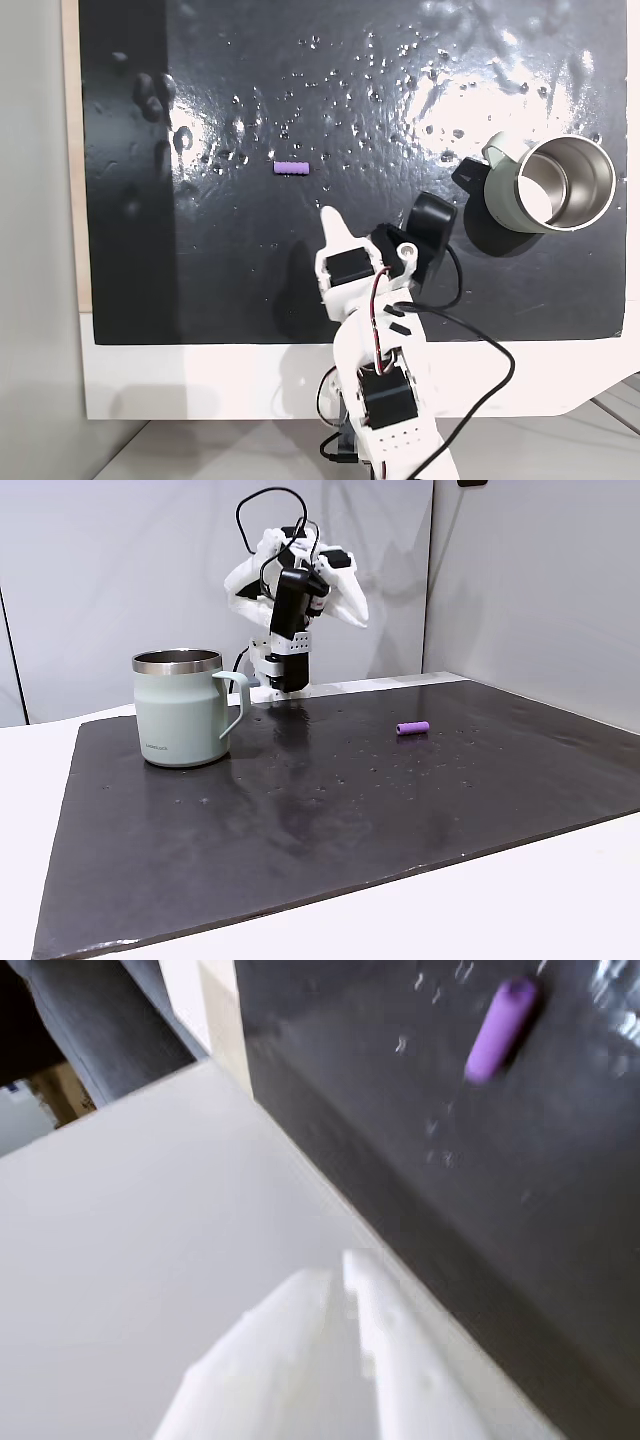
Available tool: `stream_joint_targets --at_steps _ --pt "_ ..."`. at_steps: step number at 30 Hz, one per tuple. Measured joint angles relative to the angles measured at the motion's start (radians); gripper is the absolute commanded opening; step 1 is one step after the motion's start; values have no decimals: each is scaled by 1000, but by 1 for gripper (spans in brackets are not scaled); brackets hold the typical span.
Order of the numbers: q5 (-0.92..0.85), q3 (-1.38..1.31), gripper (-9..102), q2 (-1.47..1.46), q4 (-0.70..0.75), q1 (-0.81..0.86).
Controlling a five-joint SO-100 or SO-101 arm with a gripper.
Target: Grasp a pengrip and put it in the cup.
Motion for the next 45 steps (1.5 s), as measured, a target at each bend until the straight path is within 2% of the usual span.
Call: stream_joint_targets --at_steps 4,12,14,19,24,30,36,45 --pt "77 -327 0 -253 143 -63" --pt "250 -963 0 -781 446 -64" --pt "275 -1037 0 -877 457 -64" --pt "313 -1098 2 -1035 457 -64" --pt "365 -1117 20 -1160 457 -61" --pt "474 -1117 29 -1266 457 -64" --pt "584 -1117 28 -1407 457 -91" --pt "606 -1167 27 -1571 446 -92"
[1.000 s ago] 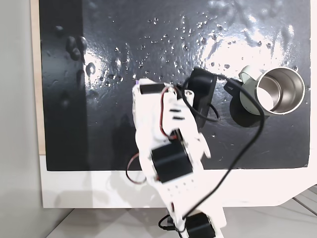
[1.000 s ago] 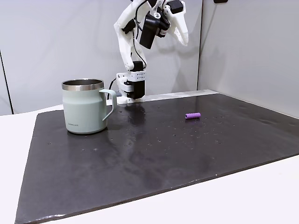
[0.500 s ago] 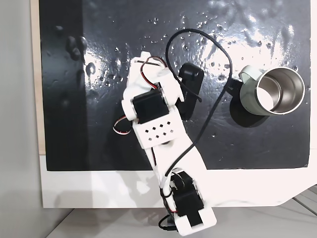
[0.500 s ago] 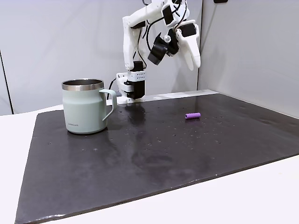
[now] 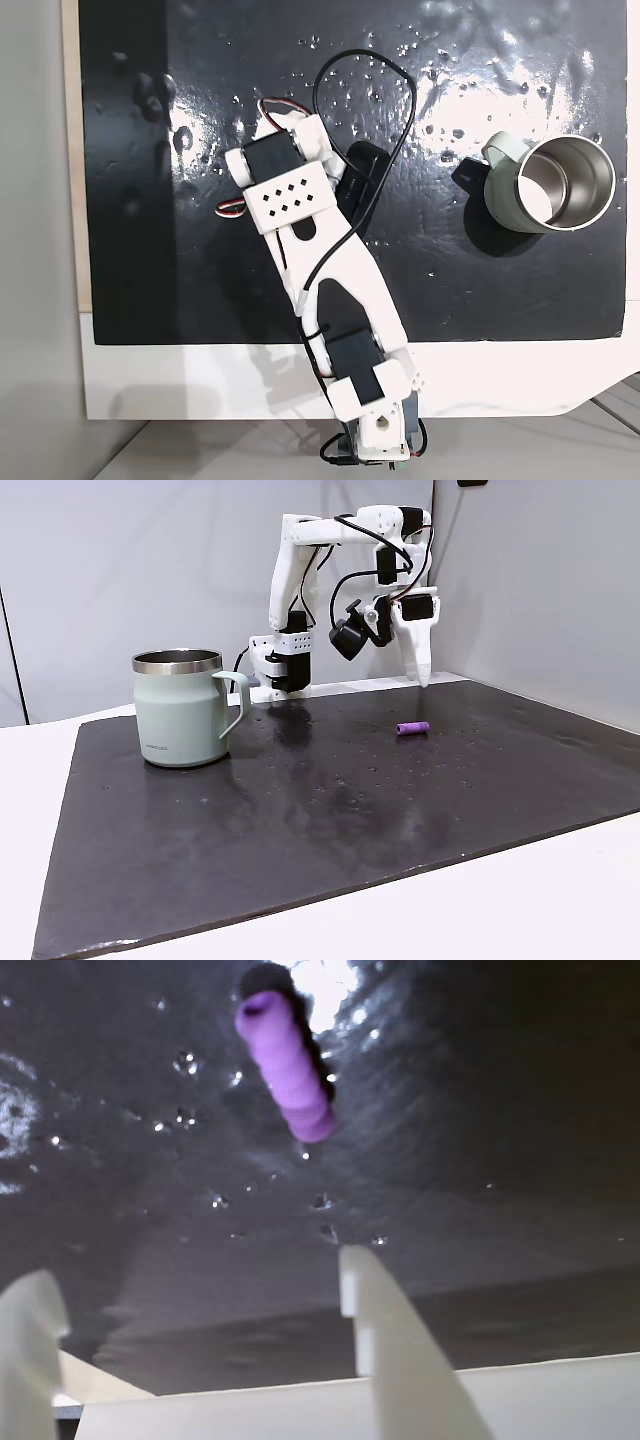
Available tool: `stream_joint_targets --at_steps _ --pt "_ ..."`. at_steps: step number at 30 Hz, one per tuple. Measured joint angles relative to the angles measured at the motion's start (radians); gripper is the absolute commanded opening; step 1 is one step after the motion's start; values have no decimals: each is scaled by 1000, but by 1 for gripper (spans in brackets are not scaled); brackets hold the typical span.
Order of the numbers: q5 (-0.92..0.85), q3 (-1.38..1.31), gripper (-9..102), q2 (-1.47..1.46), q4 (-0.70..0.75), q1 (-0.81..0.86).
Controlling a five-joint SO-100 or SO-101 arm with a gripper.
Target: Grasp a pengrip and put it in the cup.
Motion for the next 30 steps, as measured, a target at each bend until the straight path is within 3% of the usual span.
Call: stream_joint_targets --at_steps 19,30 --pt "-40 -60 25 -285 -6 6" --pt "-92 -60 5 -307 -43 -14"
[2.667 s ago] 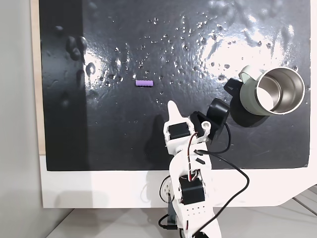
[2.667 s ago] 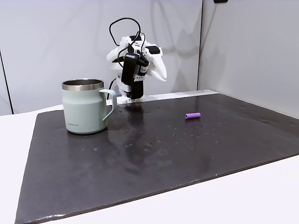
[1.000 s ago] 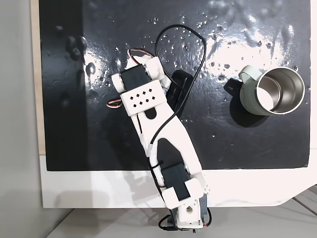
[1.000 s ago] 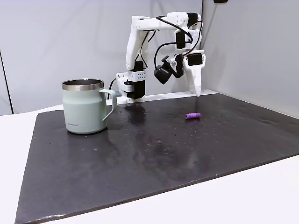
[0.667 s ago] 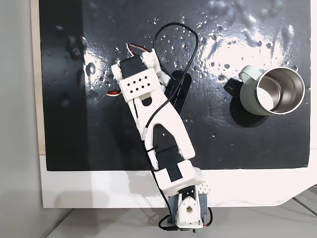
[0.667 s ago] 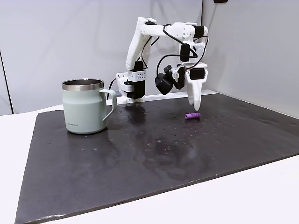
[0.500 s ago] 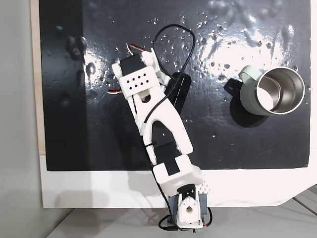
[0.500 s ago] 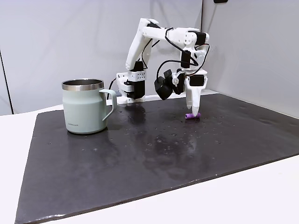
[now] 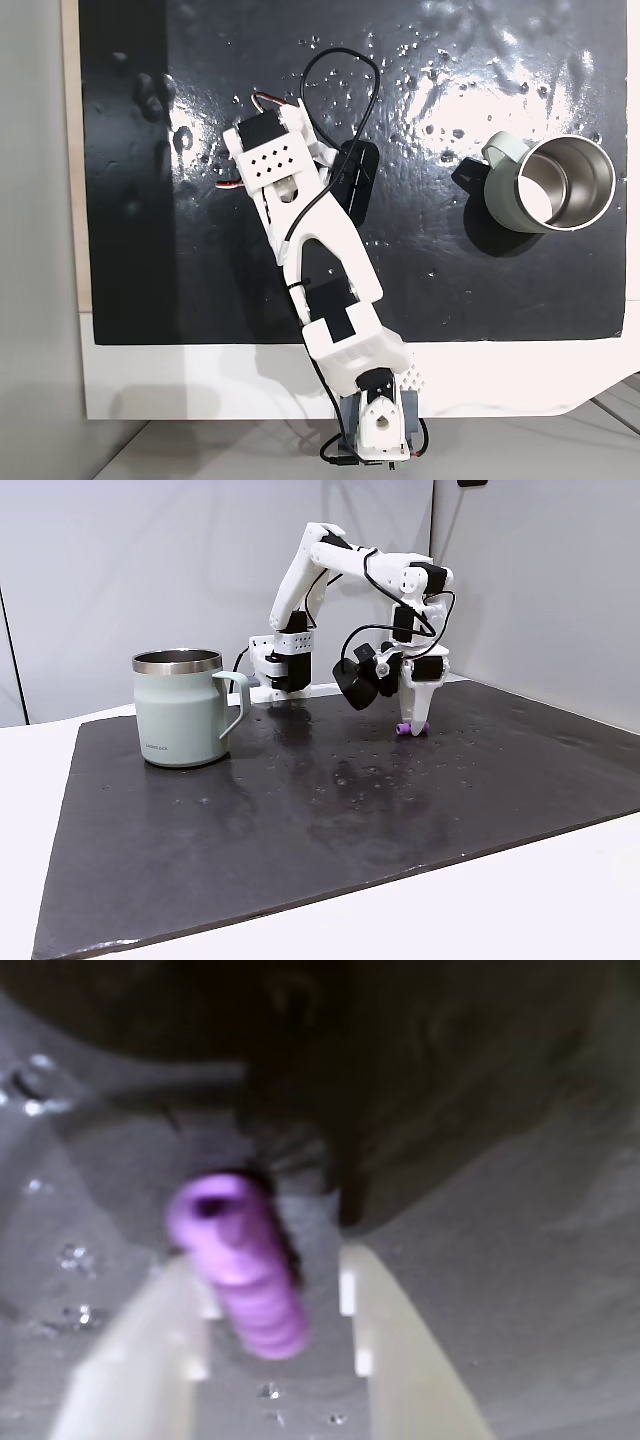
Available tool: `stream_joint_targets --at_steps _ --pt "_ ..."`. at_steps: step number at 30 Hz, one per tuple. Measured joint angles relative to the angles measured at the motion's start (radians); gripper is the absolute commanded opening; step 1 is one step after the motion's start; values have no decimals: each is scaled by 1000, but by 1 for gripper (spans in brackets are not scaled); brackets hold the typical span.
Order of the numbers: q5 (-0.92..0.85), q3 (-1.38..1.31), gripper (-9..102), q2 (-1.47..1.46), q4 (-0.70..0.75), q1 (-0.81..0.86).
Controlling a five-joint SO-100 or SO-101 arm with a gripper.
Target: Grasp a pengrip and put it in the cup.
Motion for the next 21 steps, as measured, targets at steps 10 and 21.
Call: stream_joint_targets --at_steps 10,21 --pt "-14 0 0 -3 0 -2" --pt "-92 -195 0 141 156 -2"
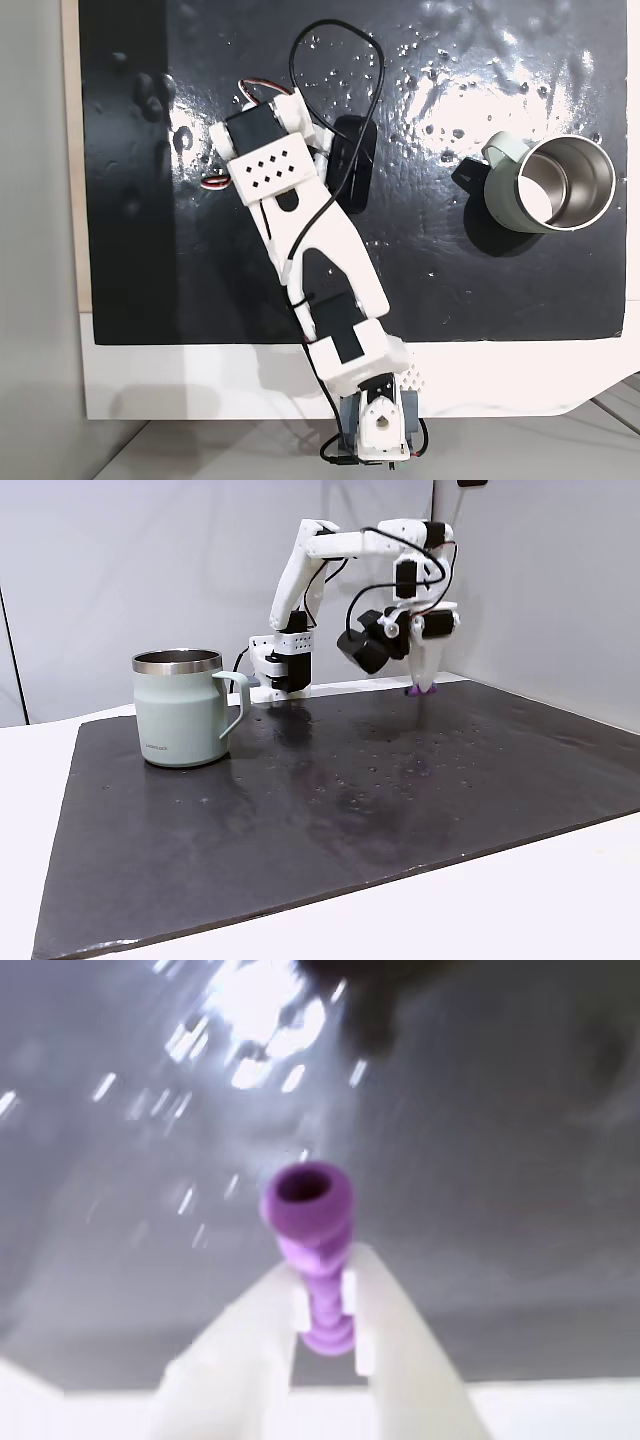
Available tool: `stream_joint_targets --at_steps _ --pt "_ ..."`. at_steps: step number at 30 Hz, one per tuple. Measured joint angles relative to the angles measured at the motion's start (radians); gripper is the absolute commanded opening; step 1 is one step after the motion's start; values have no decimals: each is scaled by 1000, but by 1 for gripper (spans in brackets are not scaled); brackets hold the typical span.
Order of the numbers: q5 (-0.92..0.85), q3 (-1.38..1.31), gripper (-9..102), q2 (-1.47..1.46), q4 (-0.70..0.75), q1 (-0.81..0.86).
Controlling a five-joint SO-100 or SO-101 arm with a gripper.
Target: Grasp a pengrip and put it in the cup.
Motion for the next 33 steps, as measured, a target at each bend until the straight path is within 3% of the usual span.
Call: stream_joint_targets --at_steps 9,17,33 --pt "-67 -64 0 230 97 -11" --pt "-97 -71 0 370 101 92" --pt "-178 -71 0 457 92 719"
